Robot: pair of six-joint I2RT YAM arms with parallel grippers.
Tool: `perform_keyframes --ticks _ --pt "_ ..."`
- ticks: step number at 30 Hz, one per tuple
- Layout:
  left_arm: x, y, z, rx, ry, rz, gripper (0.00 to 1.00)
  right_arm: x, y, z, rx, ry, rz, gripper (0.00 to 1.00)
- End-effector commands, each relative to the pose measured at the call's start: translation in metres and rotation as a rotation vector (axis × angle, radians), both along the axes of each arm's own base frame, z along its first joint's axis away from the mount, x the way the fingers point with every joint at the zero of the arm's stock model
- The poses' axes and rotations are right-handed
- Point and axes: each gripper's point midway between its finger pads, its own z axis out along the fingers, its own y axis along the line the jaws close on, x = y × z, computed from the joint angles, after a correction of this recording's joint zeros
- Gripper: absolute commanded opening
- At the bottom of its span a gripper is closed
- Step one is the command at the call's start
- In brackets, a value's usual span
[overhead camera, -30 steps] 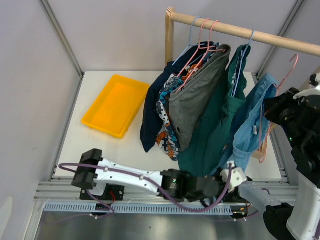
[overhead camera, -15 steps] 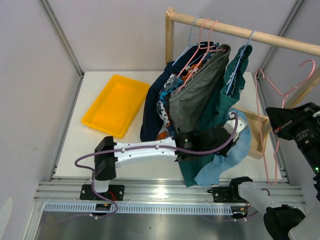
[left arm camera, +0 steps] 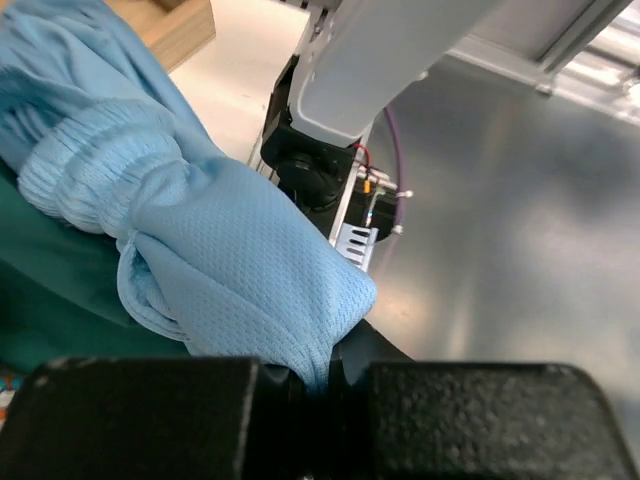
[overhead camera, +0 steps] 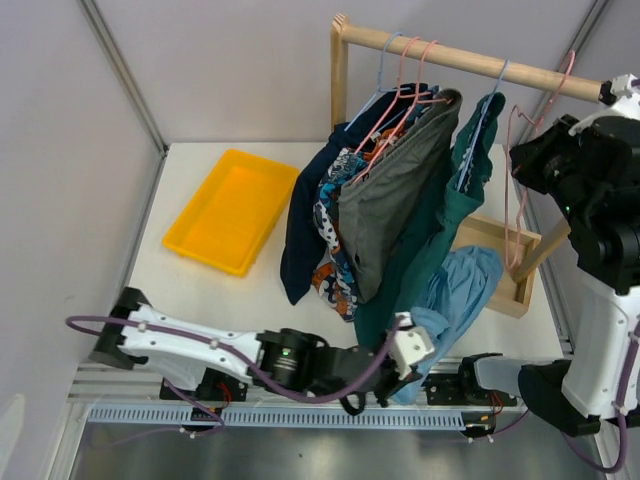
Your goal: Remove the shorts from the hanger
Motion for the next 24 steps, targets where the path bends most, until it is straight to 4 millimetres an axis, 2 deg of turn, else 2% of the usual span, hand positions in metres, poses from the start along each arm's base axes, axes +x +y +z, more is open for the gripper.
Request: perform_keyframes --ticks 1,2,4,5,6,7,8,9,10,11,12,13,14,15,16,18,19,21,22,23,24 --pt "0.011 0.028 0.019 -0.07 0.02 0.099 0.0 0.017 -0.014 0.035 -0.029 -0.135 -0.071 0.0" --pt "0.013 0.037 0.019 -0.062 0.021 0.113 0.0 0.026 -0.016 0.033 -0.033 -0.131 -0.083 0.0" --pt "0.018 0.051 0.005 -0.022 0.026 0.152 0.0 0.039 -0.023 0.029 -0.037 -0.124 -0.097 0.0" --pt "0.02 0.059 0.012 -0.04 0.034 0.166 0.0 0.044 -0.025 0.025 -0.033 -0.116 -0.101 0.0" --pt "0.023 0.065 0.01 -0.039 0.032 0.183 0.0 0.048 -0.037 0.021 -0.031 -0.111 -0.135 0.0" --pt "0.022 0.07 0.015 -0.055 0.043 0.19 0.0 0.053 -0.036 0.021 -0.018 -0.119 -0.116 0.0" --pt "0.025 0.076 0.016 -0.051 0.043 0.202 0.0 0.059 -0.045 0.009 -0.017 -0.092 -0.142 0.0" --pt "0.028 0.085 0.026 -0.076 0.053 0.215 0.0 0.06 -0.051 0.006 -0.017 -0.087 -0.159 0.0" --pt "0.036 0.096 0.025 -0.055 0.034 0.25 0.0 0.062 -0.058 0.004 -0.016 -0.088 -0.179 0.0" --pt "0.041 0.103 0.034 -0.065 0.029 0.272 0.0 0.064 -0.06 0.001 -0.016 -0.084 -0.187 0.0" --pt "0.047 0.113 0.047 -0.083 0.024 0.294 0.0 0.068 -0.063 -0.013 -0.013 -0.054 -0.194 0.0" --pt "0.058 0.127 0.046 -0.052 -0.012 0.341 0.0 0.067 -0.063 -0.011 -0.005 -0.072 -0.189 0.0" --pt "0.063 0.134 0.059 -0.07 -0.021 0.365 0.0 0.066 -0.063 -0.015 0.003 -0.065 -0.186 0.0" --pt "0.07 0.143 0.068 -0.08 -0.035 0.387 0.0 0.069 -0.063 -0.027 0.009 -0.042 -0.184 0.0" --pt "0.081 0.156 0.084 -0.11 -0.058 0.429 0.0 0.065 -0.061 -0.025 0.017 -0.058 -0.173 0.0" --pt "0.095 0.174 0.091 -0.092 -0.091 0.467 0.0 0.061 -0.06 -0.03 0.032 -0.054 -0.172 0.0" --pt "0.107 0.188 0.113 -0.137 -0.085 0.509 0.0 0.06 -0.058 -0.037 0.039 -0.04 -0.164 0.0" --pt "0.12 0.205 0.123 -0.138 -0.111 0.551 0.0 0.051 -0.057 -0.037 0.041 -0.044 -0.164 0.0" --pt "0.13 0.217 0.14 -0.163 -0.132 0.579 0.0 0.049 -0.057 -0.042 0.037 -0.033 -0.164 0.12" --pt "0.135 0.226 0.148 -0.169 -0.148 0.594 0.0 0.042 -0.057 -0.039 0.031 -0.041 -0.165 0.19" --pt "0.145 0.238 0.162 -0.178 -0.184 0.637 0.0 0.038 -0.057 -0.039 0.026 -0.044 -0.169 0.32"
